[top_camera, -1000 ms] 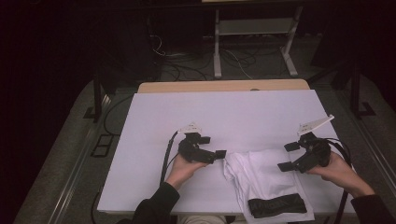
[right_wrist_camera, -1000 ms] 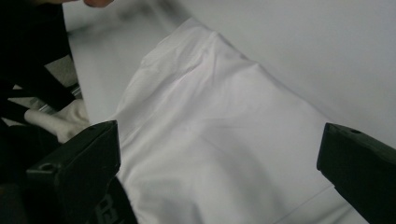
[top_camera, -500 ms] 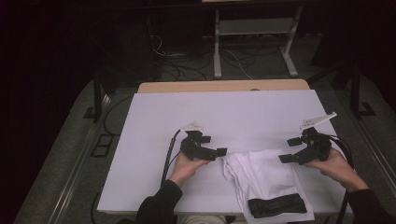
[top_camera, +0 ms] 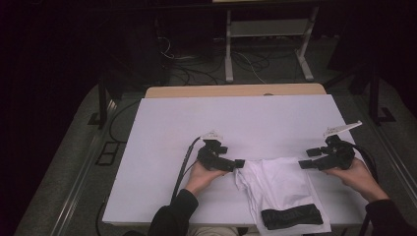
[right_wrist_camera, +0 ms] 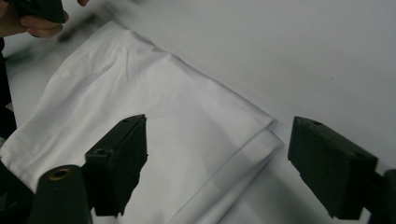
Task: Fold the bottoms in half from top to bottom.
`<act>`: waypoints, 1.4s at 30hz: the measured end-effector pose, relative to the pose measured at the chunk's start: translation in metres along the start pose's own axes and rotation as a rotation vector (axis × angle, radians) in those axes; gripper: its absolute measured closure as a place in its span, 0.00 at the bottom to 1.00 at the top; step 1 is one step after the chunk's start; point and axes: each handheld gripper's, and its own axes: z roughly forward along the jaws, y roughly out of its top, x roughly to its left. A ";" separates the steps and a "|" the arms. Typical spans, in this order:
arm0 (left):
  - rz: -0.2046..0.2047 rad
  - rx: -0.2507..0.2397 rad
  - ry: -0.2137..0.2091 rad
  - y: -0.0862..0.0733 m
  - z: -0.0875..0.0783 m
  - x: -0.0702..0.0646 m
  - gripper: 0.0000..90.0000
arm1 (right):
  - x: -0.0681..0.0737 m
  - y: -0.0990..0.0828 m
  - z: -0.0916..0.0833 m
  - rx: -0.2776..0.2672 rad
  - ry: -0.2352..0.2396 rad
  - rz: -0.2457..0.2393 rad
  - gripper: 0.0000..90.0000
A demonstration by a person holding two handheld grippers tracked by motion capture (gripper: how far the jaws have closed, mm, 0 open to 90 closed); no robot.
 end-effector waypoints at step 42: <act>-0.010 0.133 -0.152 -0.006 0.024 -0.002 0.92 | -0.015 0.000 0.034 0.029 -0.053 0.017 0.95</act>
